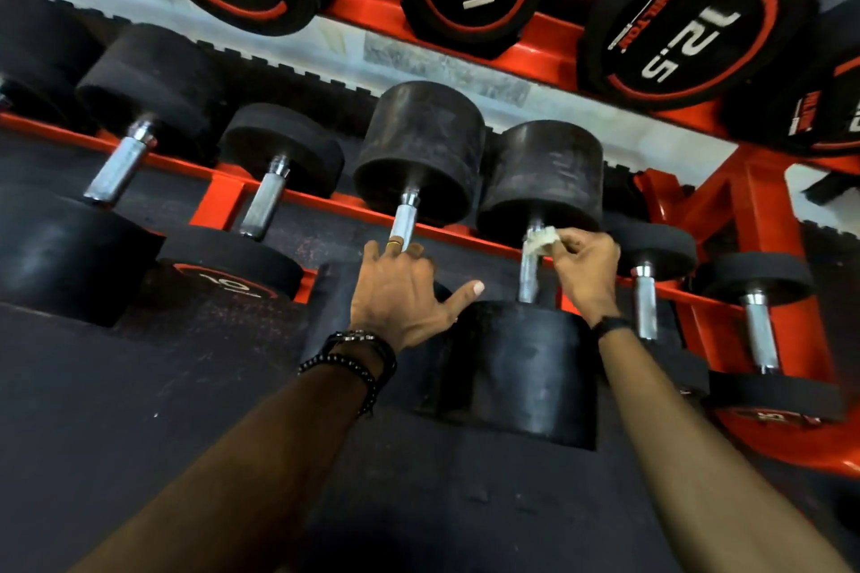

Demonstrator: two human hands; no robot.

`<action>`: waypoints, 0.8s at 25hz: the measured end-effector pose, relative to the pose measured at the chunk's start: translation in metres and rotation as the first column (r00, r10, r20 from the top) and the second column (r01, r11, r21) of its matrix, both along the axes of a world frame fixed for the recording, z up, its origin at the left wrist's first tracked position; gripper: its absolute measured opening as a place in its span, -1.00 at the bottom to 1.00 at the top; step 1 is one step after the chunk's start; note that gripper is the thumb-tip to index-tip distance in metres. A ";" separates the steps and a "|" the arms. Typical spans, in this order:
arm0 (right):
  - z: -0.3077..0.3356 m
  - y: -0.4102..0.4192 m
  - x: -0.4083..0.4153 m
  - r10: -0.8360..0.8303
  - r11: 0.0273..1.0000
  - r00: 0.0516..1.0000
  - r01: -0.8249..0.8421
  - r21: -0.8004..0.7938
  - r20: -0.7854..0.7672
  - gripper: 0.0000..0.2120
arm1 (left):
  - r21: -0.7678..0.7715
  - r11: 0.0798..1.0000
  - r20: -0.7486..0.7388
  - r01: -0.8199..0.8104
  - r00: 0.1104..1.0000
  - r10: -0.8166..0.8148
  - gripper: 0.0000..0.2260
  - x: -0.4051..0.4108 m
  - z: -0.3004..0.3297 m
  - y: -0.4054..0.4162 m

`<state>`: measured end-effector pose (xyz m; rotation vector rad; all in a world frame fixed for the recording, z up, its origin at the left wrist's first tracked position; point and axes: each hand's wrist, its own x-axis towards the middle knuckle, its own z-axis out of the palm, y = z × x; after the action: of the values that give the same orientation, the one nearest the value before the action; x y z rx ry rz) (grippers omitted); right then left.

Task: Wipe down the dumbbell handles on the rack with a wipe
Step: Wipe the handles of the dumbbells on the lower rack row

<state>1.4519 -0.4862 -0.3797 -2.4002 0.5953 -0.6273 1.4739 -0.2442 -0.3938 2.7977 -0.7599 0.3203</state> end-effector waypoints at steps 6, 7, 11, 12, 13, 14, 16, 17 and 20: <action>-0.009 0.040 -0.054 -0.217 0.976 0.945 0.211 0.050 0.245 -0.87 | -0.060 0.997 0.056 0.054 0.997 -0.051 -0.35 -0.002 -0.002 0.003; -0.006 0.039 -0.057 -0.234 0.972 0.932 0.220 0.081 0.275 -0.85 | -0.062 0.996 0.056 0.069 0.996 -0.066 -0.36 -0.004 -0.001 0.003; 0.001 0.040 -0.055 -0.188 0.981 0.945 0.194 0.004 0.267 -0.81 | -0.044 0.991 0.081 0.124 0.989 -0.120 -0.37 -0.007 0.001 0.005; 0.002 0.042 -0.056 -0.214 0.976 0.940 0.219 0.011 0.264 -0.80 | -0.044 0.989 0.096 0.144 0.986 -0.139 -0.38 -0.007 0.001 0.005; 0.003 0.044 -0.058 -0.248 0.968 0.933 0.251 0.020 0.260 -0.78 | -0.032 0.985 0.112 0.170 0.980 -0.166 -0.39 -0.007 0.000 0.006; 0.004 0.044 -0.058 -0.265 0.963 0.930 0.270 0.015 0.254 -0.78 | -0.014 0.979 0.127 0.204 0.971 -0.200 -0.40 -0.006 0.000 0.006; 0.002 0.039 -0.058 -0.274 0.959 0.933 0.282 0.000 0.235 -0.79 | 0.014 0.960 0.149 0.279 0.949 -0.278 -0.42 -0.008 -0.001 0.004; 0.001 0.037 -0.056 -0.264 0.963 0.936 0.270 0.005 0.232 -0.79 | 0.028 0.952 0.162 0.303 0.939 -0.304 -0.42 -0.009 0.000 0.003; -0.004 0.032 -0.053 -0.296 0.955 0.905 0.268 0.130 0.307 -0.76 | 0.059 0.924 0.178 0.377 0.907 -0.381 -0.43 -0.013 0.003 0.004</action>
<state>1.3987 -0.4540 -0.3837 -2.0834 0.8135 -1.0729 1.4609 -0.2403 -0.3907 2.5835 -1.3324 0.5062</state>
